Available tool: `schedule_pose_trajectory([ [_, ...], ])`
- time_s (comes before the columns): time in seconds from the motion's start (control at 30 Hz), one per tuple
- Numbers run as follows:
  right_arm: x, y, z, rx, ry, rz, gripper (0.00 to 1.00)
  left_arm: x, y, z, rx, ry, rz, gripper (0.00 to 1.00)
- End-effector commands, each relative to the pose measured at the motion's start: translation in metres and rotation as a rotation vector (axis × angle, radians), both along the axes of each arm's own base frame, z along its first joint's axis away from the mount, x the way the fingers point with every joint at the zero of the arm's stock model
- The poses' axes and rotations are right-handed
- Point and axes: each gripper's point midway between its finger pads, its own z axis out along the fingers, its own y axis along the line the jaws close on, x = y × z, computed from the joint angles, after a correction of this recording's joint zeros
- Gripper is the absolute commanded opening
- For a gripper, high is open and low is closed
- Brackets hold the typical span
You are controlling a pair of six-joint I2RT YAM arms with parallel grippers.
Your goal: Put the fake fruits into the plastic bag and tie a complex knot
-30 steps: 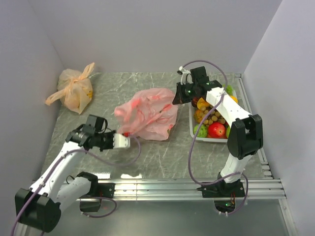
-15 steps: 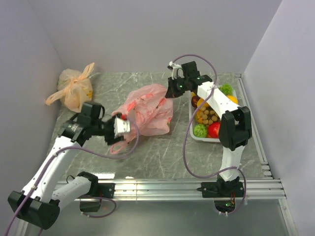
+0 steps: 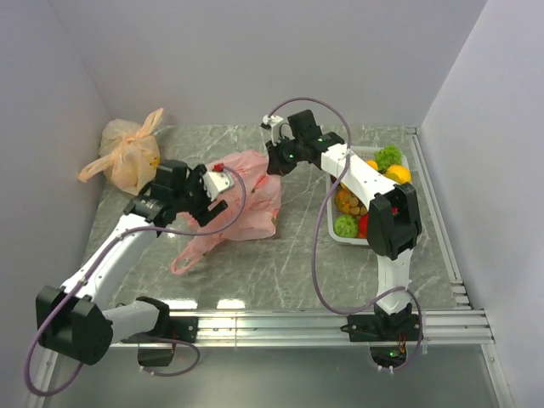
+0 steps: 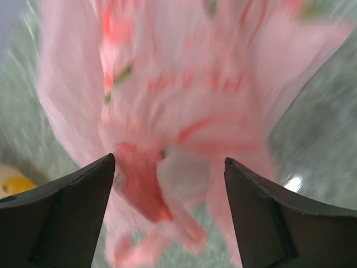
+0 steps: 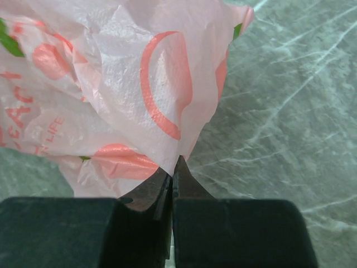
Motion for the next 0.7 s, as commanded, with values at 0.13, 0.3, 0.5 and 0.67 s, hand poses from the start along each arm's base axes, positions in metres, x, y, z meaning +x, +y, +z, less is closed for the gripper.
schedule_pose_trajectory([
  [0.13, 0.034, 0.009, 0.029, 0.027, -0.137, -0.009, 0.00, 0.000, 0.037, -0.051, 0.178, 0.073, 0.025, 0.31],
  [0.3, 0.064, 0.021, 0.051, 0.102, -0.158, -0.161, 0.12, -0.029, -0.015, -0.018, -0.120, 0.264, -0.080, 0.00],
  [0.5, 0.077, -0.007, 0.112, 0.155, -0.199, -0.370, 0.77, -0.029, -0.038, 0.006, -0.411, 0.382, 0.081, 0.00],
  [0.67, 0.021, -0.043, 0.132, 0.248, -0.072, -0.383, 0.81, -0.011, -0.034, 0.017, -0.554, 0.361, 0.260, 0.00],
])
